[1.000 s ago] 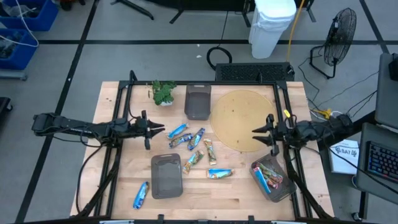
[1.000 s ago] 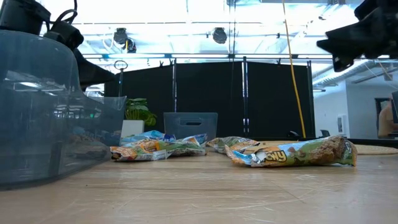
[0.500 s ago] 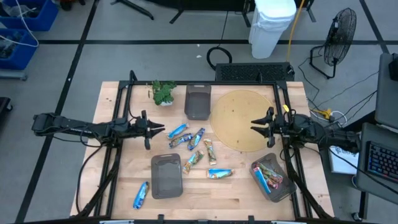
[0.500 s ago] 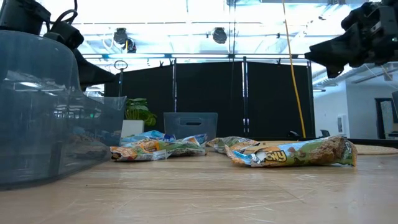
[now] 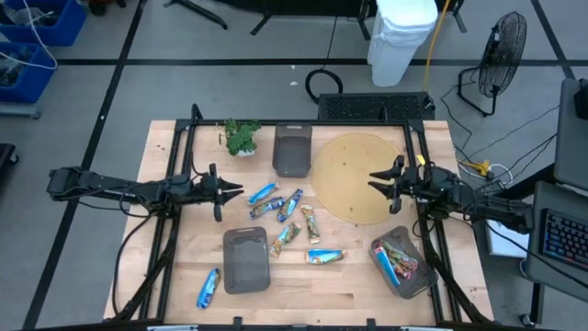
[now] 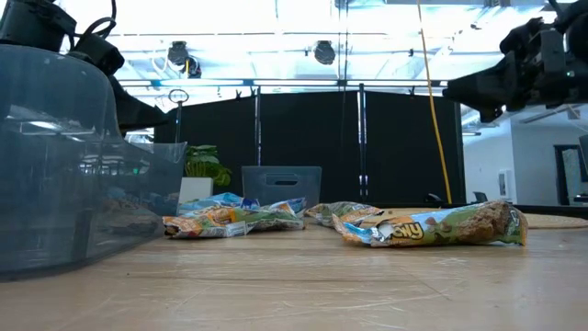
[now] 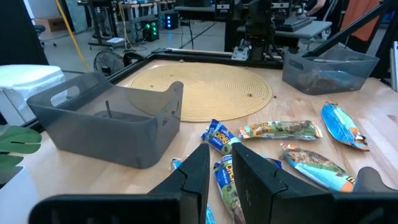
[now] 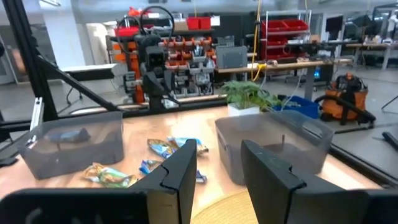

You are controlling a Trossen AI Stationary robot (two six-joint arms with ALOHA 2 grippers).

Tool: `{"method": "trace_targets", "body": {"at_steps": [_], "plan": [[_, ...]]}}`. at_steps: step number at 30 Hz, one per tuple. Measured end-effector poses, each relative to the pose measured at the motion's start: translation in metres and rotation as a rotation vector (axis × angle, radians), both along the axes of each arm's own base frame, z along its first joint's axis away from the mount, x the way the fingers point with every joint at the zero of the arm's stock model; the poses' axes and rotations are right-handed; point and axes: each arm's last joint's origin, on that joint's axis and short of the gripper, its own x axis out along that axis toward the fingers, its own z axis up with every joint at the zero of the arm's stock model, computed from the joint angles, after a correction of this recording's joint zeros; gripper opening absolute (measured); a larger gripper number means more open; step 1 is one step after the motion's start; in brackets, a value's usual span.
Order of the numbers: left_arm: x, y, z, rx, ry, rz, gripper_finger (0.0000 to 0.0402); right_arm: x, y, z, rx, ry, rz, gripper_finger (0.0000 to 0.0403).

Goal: Pick and place Granola Bars by type
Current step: Put the yellow granola bar into the top black bin

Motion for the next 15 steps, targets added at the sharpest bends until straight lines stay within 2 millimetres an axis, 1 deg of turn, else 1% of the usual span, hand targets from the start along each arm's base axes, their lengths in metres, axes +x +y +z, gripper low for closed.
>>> {"method": "trace_targets", "body": {"at_steps": [7,11,15], "plan": [[0.0000,0.0000,0.0000,0.000,0.000,0.000,0.0074,0.0000,-0.0006,-0.0018,-0.032,0.025,-0.016,0.0116],[0.0000,0.0000,0.0000,-0.004,-0.001,0.001,0.0074,-0.0003,-0.0019,-0.0017,-0.033,0.025,-0.062,0.0116],[-0.0002,0.0009,0.0001,-0.059,-0.013,0.040,0.0074,-0.0005,-0.0024,-0.0017,-0.037,0.025,-0.081,0.0116]]}}
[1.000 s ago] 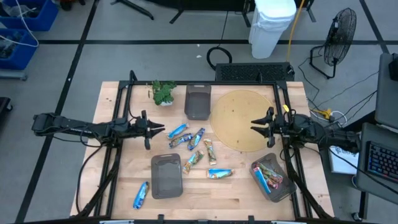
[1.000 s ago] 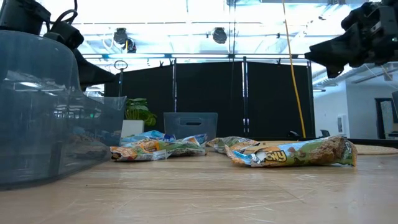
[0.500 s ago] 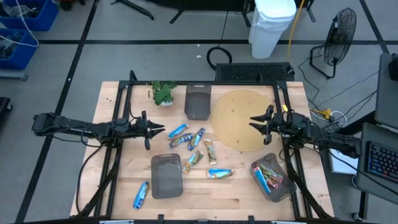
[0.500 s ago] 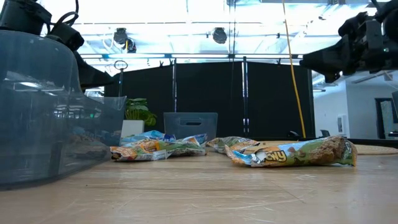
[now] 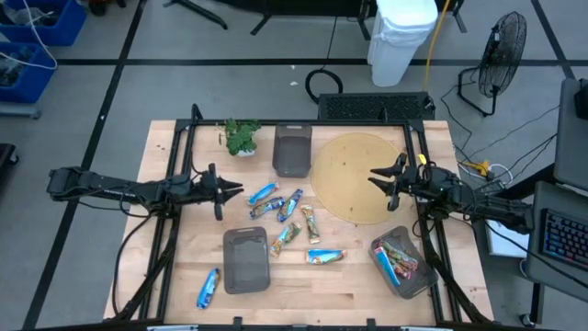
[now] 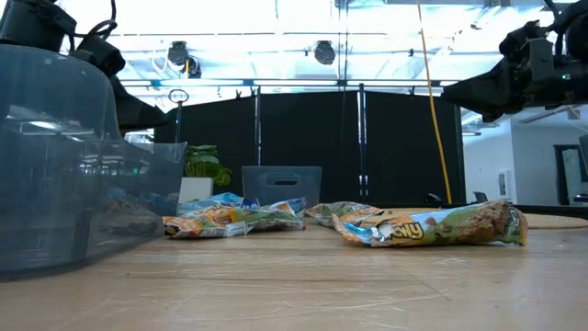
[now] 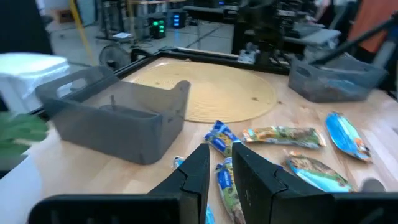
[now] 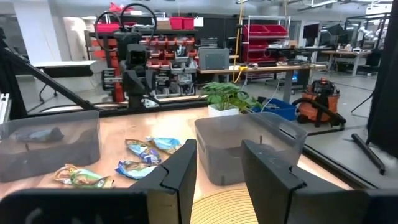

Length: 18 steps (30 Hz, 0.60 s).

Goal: Pick and place Granola Bars by type
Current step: Put the yellow granola bar into the top black bin

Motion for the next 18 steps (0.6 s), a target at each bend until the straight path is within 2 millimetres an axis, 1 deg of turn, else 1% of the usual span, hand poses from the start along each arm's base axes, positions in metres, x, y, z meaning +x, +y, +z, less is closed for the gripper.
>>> {"method": "trace_targets", "body": {"at_steps": [3,6,8,11,14,18], "plan": [[0.000,0.001,-0.001,-0.051,-0.001,0.039,0.0074,0.000,0.000,0.000,-0.002,0.001,-0.001,0.0116],[0.000,0.003,-0.001,-0.110,0.071,0.064,0.0074,0.000,0.000,0.000,-0.002,0.001,-0.001,0.0116],[0.002,0.007,0.004,-0.138,0.116,0.099,0.0074,0.000,0.000,0.000,-0.002,0.002,-0.002,0.0116],[0.006,0.014,0.018,-0.111,0.168,0.172,0.0078,0.000,0.000,0.000,-0.001,0.002,-0.002,0.0116],[0.012,0.021,0.035,-0.068,0.201,0.203,0.0099,0.000,0.000,0.000,-0.001,0.002,-0.003,0.0116],[0.021,0.025,0.047,-0.079,0.263,0.213,0.0151,0.000,0.000,0.000,-0.002,0.002,-0.003,0.0116]]}}
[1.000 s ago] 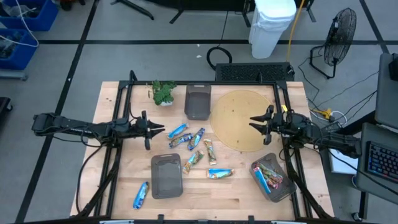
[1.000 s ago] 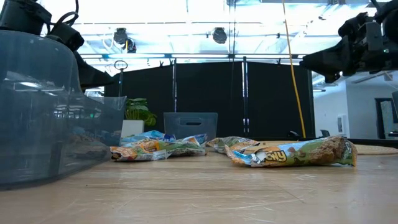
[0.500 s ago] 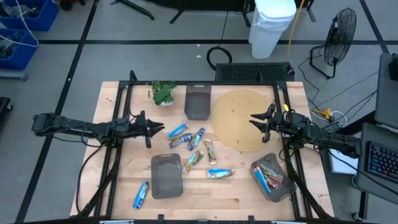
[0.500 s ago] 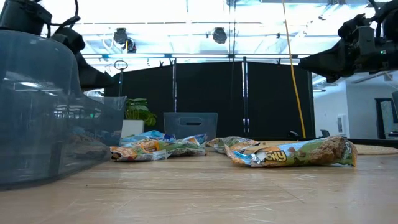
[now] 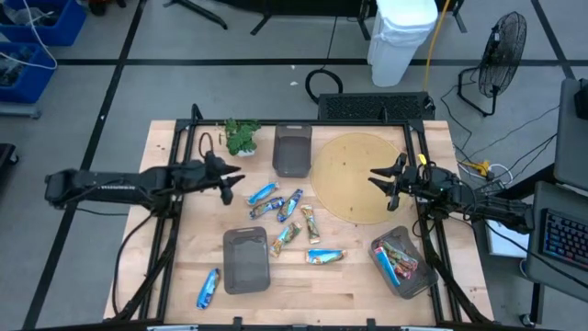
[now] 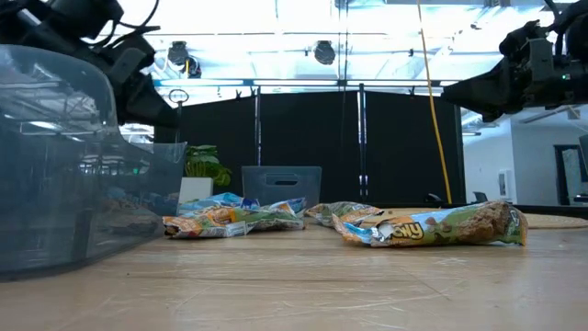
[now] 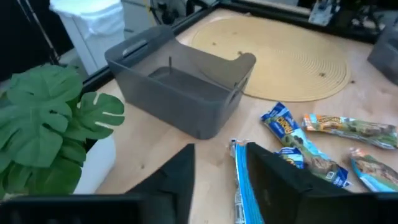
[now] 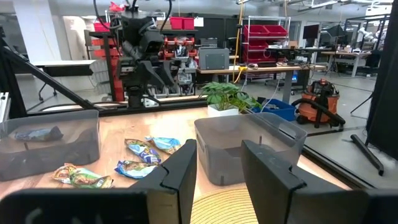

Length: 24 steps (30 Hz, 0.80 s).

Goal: Pick and place Granola Bars by type
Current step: Put the yellow granola bar into the top black bin

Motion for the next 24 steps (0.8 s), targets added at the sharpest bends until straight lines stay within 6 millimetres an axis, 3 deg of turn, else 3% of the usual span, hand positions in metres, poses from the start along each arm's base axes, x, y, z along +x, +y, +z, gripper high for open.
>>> {"method": "trace_targets", "body": {"at_steps": [6,10,18,24], "plan": [[0.019,0.003,0.014,-0.037,0.056,0.009,0.0237,0.000,0.000,0.000,0.000,0.000,0.000,0.0116],[0.033,0.005,0.021,-0.049,0.097,0.012,0.0265,0.000,0.000,0.000,0.000,0.000,0.000,0.0116],[0.073,0.009,0.044,-0.071,0.226,-0.038,0.0250,0.000,0.000,0.000,0.000,0.000,-0.001,0.0116],[0.103,0.014,0.044,-0.047,0.396,-0.063,0.0237,0.000,0.000,0.000,0.000,-0.001,-0.001,0.0116]]}}
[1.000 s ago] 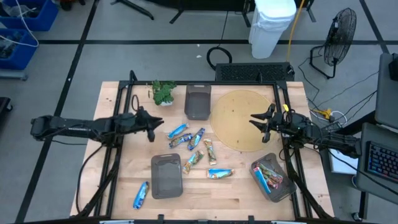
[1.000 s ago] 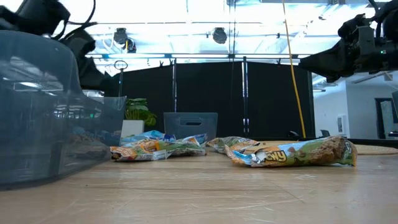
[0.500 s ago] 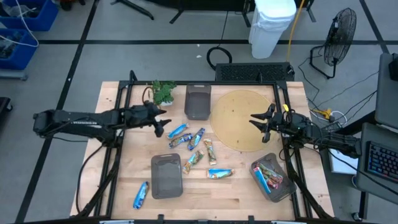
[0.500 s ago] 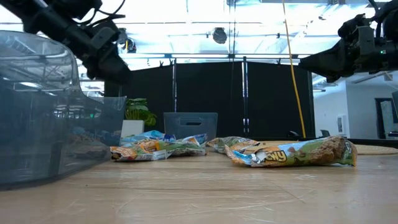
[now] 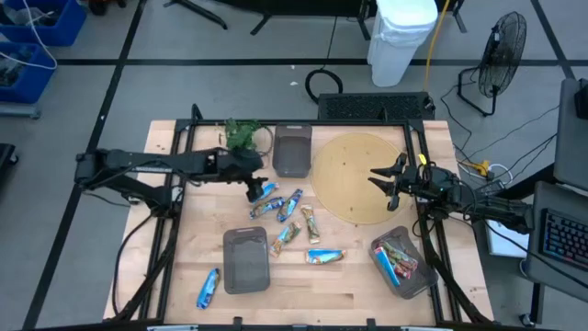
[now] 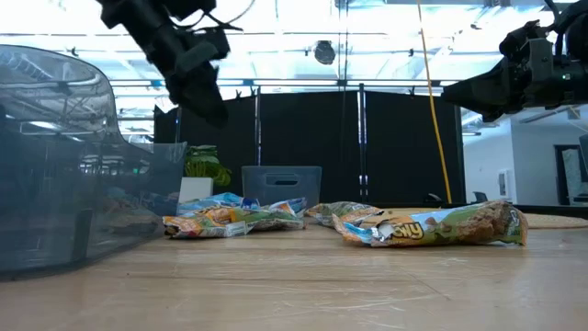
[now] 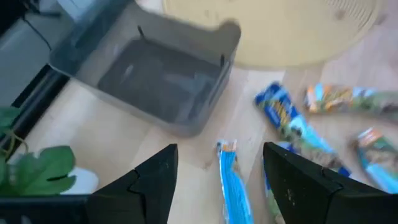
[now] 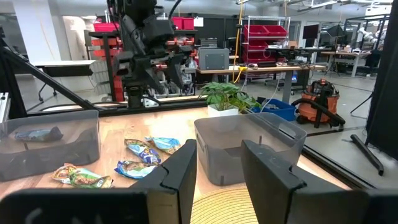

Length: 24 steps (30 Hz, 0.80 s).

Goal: Pick and place Granola Bars by type
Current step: Put the yellow granola bar into the top black bin

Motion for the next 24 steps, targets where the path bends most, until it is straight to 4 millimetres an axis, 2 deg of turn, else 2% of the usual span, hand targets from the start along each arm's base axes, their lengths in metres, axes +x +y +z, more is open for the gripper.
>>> {"method": "trace_targets", "body": {"at_steps": [9,24], "plan": [[0.021,0.003,-0.034,-0.029,0.212,-0.001,0.0237,0.000,0.000,0.000,0.000,0.000,0.000,0.0116],[0.034,0.005,-0.075,-0.076,0.350,0.025,0.0237,0.000,0.000,0.000,0.000,0.000,0.000,0.0116]]}}
